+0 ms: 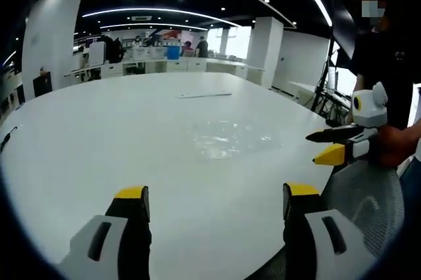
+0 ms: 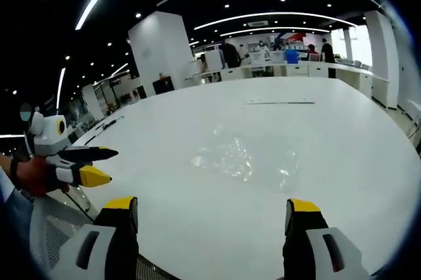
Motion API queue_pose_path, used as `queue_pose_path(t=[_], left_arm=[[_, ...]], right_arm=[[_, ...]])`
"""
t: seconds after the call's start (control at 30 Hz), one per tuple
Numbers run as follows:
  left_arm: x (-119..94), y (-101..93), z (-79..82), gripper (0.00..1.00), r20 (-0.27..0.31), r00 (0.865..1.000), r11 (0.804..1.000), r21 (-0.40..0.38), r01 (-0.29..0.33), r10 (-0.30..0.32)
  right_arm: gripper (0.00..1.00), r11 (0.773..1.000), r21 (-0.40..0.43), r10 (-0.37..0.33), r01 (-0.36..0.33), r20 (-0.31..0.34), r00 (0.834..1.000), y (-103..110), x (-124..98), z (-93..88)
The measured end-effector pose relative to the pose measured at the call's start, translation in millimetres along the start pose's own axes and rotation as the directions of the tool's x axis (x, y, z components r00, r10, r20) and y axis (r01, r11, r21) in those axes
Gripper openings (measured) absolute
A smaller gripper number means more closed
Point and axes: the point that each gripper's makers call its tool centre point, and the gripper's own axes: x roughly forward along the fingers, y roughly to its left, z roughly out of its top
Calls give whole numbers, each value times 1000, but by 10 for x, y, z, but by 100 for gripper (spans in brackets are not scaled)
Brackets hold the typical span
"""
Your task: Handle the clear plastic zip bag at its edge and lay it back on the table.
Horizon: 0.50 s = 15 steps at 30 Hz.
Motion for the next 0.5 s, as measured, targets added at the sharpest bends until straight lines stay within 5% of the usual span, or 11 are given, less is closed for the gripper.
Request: queue_pose_path(t=[0.5], left_arm=[[-3, 2, -13, 81, -3, 1000, 1000, 1, 0, 0]], right_arm=[[92, 1000, 0, 2, -2, -1, 1000, -6, 16, -15]])
